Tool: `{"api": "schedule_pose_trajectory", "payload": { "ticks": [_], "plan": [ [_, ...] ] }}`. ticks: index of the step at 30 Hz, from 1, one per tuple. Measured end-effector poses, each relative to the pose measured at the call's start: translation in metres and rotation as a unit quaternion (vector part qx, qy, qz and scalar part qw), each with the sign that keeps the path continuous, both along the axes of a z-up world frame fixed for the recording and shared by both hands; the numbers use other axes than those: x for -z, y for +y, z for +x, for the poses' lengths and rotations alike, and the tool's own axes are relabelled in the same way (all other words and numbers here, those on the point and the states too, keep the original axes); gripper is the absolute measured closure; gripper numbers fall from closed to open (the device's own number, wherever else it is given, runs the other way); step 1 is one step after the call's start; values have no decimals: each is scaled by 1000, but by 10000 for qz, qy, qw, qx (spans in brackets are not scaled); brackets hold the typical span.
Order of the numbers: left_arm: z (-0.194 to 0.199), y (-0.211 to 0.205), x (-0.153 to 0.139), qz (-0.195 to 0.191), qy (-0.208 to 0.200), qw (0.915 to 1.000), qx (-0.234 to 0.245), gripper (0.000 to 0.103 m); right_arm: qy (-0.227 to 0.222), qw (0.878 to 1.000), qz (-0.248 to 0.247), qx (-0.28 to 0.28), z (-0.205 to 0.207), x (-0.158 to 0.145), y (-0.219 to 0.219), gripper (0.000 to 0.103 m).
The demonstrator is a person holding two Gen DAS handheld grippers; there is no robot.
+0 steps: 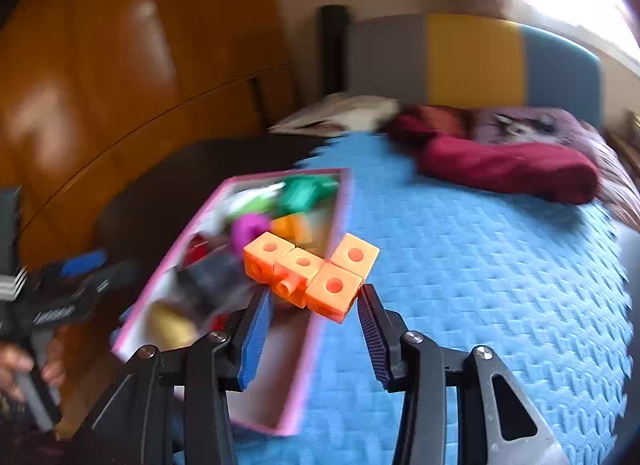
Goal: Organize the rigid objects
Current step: 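Carry the orange linked cubes into the tray with the right tool and open, then withdraw both open tools from the tray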
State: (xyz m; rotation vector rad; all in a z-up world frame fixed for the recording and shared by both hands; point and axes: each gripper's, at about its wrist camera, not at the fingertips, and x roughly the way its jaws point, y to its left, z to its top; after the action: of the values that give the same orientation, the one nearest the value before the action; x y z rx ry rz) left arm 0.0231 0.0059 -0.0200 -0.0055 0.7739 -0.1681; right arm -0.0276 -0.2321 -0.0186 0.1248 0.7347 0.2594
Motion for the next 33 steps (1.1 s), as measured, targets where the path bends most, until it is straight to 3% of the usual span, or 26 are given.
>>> {"api": "schedule_pose_trajectory", "payload": {
  "ticks": [4, 11, 18, 25, 29, 33],
  "plan": [
    [1, 10, 0, -41, -1, 9998, -169, 9, 250, 9984, -238, -447, 3, 14, 33, 59],
    [2, 12, 3, -69, 49, 9997, -231, 4, 749, 9922, -820, -567, 9, 44, 54, 59],
    [0, 6, 4, 26, 32, 9998, -184, 0, 782, 9937, -651, -463, 6, 43, 41, 56],
    [-2, 4, -1, 39, -26, 9997, -245, 0, 446, 9980, -371, -259, -5, 26, 35, 55],
    [-5, 3, -6, 4, -99, 9992, -395, 0, 63, 9991, -268, 327, -10, 9, 30, 49],
    [-13, -1, -12, 206, -186, 9979, -589, 0, -221, 9955, -418, 819, -9, 0, 35, 48]
  ]
}}
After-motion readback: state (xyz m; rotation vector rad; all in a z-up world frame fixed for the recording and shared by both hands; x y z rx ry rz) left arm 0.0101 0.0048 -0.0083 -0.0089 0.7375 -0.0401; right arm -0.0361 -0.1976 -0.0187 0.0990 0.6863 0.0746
